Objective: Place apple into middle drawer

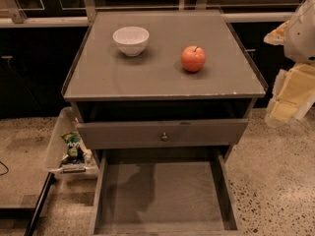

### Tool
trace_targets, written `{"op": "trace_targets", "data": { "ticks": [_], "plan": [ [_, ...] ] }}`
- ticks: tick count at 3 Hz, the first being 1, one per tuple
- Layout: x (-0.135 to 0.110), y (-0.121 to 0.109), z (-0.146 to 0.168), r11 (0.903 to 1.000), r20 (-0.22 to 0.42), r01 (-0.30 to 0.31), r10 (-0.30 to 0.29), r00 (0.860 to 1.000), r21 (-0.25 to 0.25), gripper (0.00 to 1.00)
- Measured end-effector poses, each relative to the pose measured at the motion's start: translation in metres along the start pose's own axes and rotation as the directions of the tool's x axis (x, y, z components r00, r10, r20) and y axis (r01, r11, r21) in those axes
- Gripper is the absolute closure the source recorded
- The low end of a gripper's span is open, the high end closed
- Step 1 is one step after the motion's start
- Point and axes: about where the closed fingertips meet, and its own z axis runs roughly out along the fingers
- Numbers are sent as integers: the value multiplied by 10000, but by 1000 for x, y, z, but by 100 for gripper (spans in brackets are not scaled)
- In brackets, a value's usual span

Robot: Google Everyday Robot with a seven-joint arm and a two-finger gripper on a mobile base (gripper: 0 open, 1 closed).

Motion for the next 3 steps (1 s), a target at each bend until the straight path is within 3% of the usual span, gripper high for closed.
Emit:
{"op": "trace_targets", "data": {
  "ticks": [1,3],
  "plan": [
    [-15,-31,16,9969,475,574,-600,9971,544,0],
    [-33,-110,70,9886,1335,1062,-1201,9837,1071,0]
  ]
}}
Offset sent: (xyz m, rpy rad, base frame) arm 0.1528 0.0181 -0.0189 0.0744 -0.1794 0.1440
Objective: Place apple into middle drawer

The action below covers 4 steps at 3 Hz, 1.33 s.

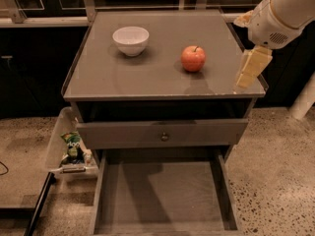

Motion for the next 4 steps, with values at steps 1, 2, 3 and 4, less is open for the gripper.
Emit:
{"op": "trace_targets", "data": {
  "ticks": [1,2,3,4],
  "plan": [
    [0,0,0,10000,1,-2,2,10000,-1,0],
    [2,-10,10,9971,388,-699,710,9967,-286,0],
    [0,-40,33,9900,1037,-1364,1394,9848,-360,0],
    [-7,-75,58,9866,1904,-1585,1627,9681,-376,0]
  ]
}}
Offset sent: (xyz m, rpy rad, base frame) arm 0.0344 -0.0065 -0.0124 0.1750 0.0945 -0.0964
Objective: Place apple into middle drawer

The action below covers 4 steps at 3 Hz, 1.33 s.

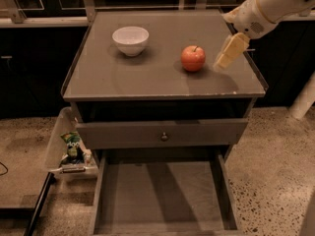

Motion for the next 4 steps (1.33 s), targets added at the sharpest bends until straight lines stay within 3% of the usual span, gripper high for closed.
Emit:
{"op": "trace_targets", "data": {
  "ticks": [1,2,3,4],
  "plan": [
    [-7,-18,17,9999,840,-110,118,9964,-107,0],
    [-6,-20,41,9973,1960,-533,621,9786,-500,0],
    [-6,-21,61,9955,2562,-643,800,9633,-693,0],
    [-6,-22,79,9954,2588,-583,762,9629,-759,0]
  ]
}}
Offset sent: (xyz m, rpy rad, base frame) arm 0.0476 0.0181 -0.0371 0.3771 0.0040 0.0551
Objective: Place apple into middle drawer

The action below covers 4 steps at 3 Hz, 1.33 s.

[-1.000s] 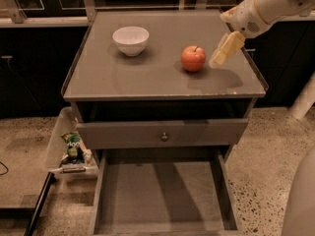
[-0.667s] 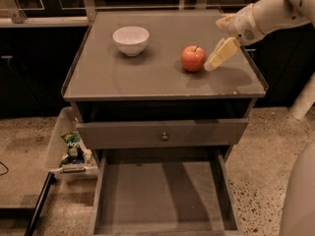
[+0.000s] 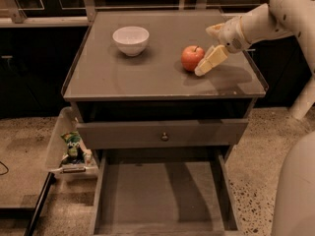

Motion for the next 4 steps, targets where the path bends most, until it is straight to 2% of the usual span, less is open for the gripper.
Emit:
{"op": "trace_targets", "data": {
  "ticks": [1,2,3,4],
  "plan": [
    [2,-1,14,9999,-86,77,-78,9999,-143,0],
    [5,3,29,9985,-198,93,-104,9997,-532,0],
    [6,9,43,9934,-293,-85,51,9996,-1145,0],
    [6,10,44,9928,-303,-77,41,9995,-1191,19]
  ]
}}
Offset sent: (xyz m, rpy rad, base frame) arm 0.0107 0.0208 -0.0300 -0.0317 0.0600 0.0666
